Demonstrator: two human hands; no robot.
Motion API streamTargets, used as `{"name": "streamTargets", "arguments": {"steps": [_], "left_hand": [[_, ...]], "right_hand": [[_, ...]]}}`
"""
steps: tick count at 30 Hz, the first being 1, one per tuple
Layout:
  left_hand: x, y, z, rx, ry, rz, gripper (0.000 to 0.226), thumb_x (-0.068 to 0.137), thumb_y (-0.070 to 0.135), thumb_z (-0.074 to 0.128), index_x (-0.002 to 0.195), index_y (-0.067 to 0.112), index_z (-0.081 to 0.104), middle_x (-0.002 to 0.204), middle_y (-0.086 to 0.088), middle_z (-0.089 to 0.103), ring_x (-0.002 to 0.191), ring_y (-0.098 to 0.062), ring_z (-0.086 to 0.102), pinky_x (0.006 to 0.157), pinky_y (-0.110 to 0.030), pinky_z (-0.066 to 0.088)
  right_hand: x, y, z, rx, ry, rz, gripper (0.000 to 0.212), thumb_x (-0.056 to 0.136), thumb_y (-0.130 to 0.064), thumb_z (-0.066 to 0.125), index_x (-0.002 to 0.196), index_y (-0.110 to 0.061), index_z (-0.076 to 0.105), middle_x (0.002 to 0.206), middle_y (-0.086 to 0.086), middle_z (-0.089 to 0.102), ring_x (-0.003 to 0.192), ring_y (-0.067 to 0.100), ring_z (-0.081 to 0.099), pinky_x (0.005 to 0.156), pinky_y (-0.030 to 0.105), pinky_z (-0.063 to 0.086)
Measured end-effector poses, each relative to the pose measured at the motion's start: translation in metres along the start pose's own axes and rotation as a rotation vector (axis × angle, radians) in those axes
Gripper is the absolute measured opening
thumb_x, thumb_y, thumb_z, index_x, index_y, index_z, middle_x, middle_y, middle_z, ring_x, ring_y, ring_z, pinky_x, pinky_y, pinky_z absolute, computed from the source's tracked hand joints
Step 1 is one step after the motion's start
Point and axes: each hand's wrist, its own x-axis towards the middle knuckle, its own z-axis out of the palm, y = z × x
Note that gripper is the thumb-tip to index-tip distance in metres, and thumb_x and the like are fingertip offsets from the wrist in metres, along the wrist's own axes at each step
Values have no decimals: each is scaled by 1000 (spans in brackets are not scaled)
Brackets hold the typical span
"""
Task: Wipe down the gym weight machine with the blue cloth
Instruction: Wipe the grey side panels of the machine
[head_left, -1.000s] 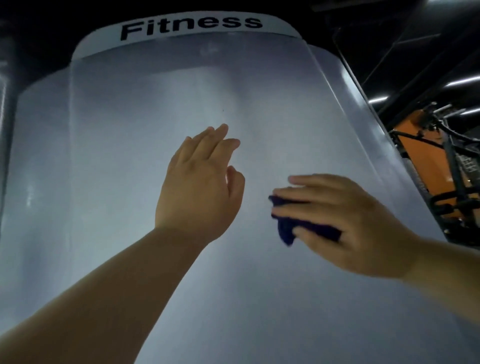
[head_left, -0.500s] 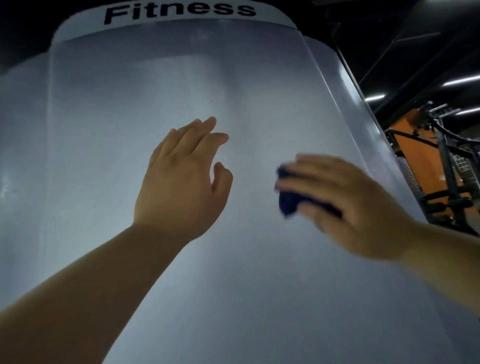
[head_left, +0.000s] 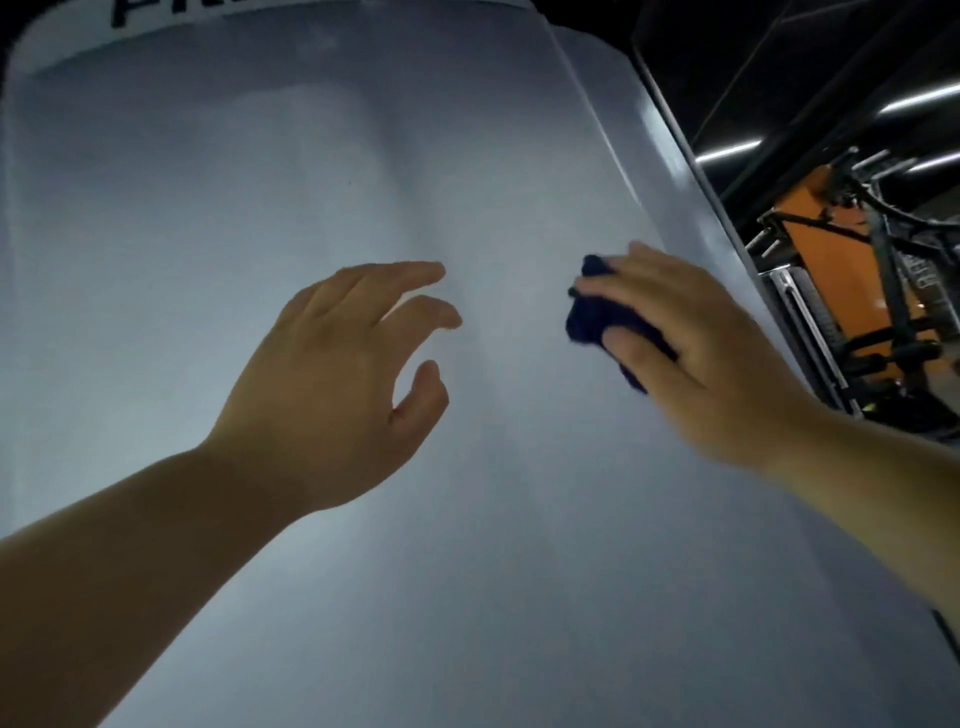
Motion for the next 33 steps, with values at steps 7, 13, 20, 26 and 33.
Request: {"name": "streamTargets", "arguments": {"steps": [7, 13, 20, 26, 33], "left_hand": [[25, 25, 11, 33, -29, 91, 41, 88, 35, 42, 118, 19, 65, 141, -2, 55, 126, -26, 53, 105, -38, 33], [52, 43, 31, 46, -31, 115, 45, 88, 36, 40, 121, 18, 64, 140, -4, 56, 126, -27, 52, 108, -41, 33], [59, 46, 40, 22, 25, 83, 40, 88, 37, 43, 118, 21, 64, 138, -1, 57, 126, -25, 53, 108, -41, 33], [60, 50, 42, 41, 53, 81, 38, 88, 34, 45, 118, 18, 63, 137, -3, 58, 125, -28, 53, 106, -44, 35], [59, 50, 41, 59, 21, 170, 39, 92, 26, 40, 124, 18, 62, 143, -4, 54, 133, -27, 50, 112, -48, 30]], "right_hand": [[-39, -5, 12, 52, 195, 249, 42, 98, -33, 41, 138, -24, 52, 142, -9, 48, 129, 8, 42, 103, 7, 27], [-21, 19, -9, 21, 16, 136, 40, 100, -32, 44, 139, -26, 51, 145, -11, 46, 133, 8, 40, 112, 20, 29], [-5, 28, 2, 219, 217, 330, 36, 102, -27, 44, 138, -29, 49, 138, -13, 51, 121, -1, 49, 102, 17, 41], [-88, 22, -5, 170, 110, 306, 44, 98, -39, 38, 141, -32, 46, 148, -16, 43, 135, 4, 40, 106, 9, 30], [13, 53, -9, 257, 179, 426, 36, 102, -26, 47, 137, -27, 51, 135, -14, 50, 121, 0, 48, 105, 22, 41]]}}
